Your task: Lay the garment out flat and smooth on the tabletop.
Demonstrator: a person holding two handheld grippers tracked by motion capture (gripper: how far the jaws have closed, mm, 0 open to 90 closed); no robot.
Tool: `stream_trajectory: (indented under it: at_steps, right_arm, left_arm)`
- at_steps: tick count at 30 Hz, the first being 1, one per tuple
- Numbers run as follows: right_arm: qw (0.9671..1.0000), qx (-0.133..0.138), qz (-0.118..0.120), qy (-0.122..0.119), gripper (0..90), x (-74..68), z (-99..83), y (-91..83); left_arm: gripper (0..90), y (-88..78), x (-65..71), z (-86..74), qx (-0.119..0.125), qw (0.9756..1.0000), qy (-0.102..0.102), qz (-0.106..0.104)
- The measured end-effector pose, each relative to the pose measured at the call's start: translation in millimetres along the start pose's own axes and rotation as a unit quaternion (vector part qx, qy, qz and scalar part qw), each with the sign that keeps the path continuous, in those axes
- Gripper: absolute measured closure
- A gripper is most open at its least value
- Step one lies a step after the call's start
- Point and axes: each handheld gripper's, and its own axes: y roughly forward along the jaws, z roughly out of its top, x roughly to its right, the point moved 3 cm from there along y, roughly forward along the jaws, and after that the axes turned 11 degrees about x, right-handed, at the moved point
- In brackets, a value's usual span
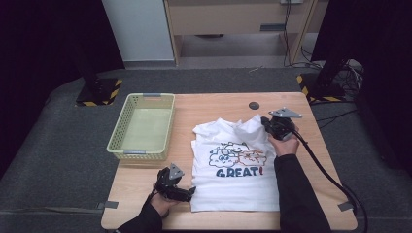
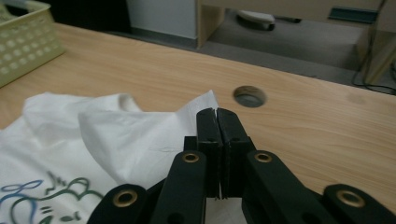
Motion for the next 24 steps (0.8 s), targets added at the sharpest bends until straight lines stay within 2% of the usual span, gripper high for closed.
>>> stream_trajectory:
  at_steps: [5,7,9,11,15,17,20,22,23,24]
  right_arm:
    - [0.9978,0.01,-0.063,0.02,88.8,30.4,-3.6,-12.9]
    - [0.9956,0.006,-0.091,0.024,88.7,41.6,-8.5,-15.9]
    - [0.992,-0.002,-0.121,0.037,88.5,54.6,-15.9,-17.8]
    - [0.99,-0.013,-0.134,0.042,88.3,62.5,-22.9,-17.3]
    - [0.9885,-0.018,-0.143,0.045,85.6,68.7,-30.7,-17.7]
    - [0.9888,-0.017,-0.141,0.046,80.8,68.3,-30.5,-19.1]
    - [0.9892,0.0,-0.142,0.038,72.5,67.1,-24.1,-25.1]
    - [0.9895,0.005,-0.139,0.037,70.7,66.3,-21.6,-27.0]
    - [0.9914,0.007,-0.126,0.033,68.8,62.0,-18.1,-30.7]
    - [0.9914,0.007,-0.126,0.033,68.8,62.0,-18.1,-30.7]
  left_arm:
    - [2.7,0.0,0.1,-0.1,0.001,1.0,0.0,0.001]
    - [2.7,0.0,0.1,-0.1,0.001,1.0,0.0,0.001]
    - [2.7,0.0,0.1,-0.2,0.001,1.0,0.0,0.001]
    - [2.7,0.0,0.1,-0.2,0.001,1.0,0.0,0.001]
    - [2.7,-0.1,0.1,-0.2,0.001,1.0,-0.001,0.001]
    - [2.7,0.0,0.1,-0.2,0.001,1.0,-0.001,0.001]
    - [2.7,0.0,0.2,-0.2,0.001,1.0,-0.001,0.001]
    - [2.7,0.0,0.2,-0.2,0.001,1.0,-0.001,0.001]
    - [2.7,0.0,0.2,-0.1,0.001,1.0,-0.001,0.001]
    - [2.7,0.0,0.2,-0.1,0.001,1.0,-0.001,0.001]
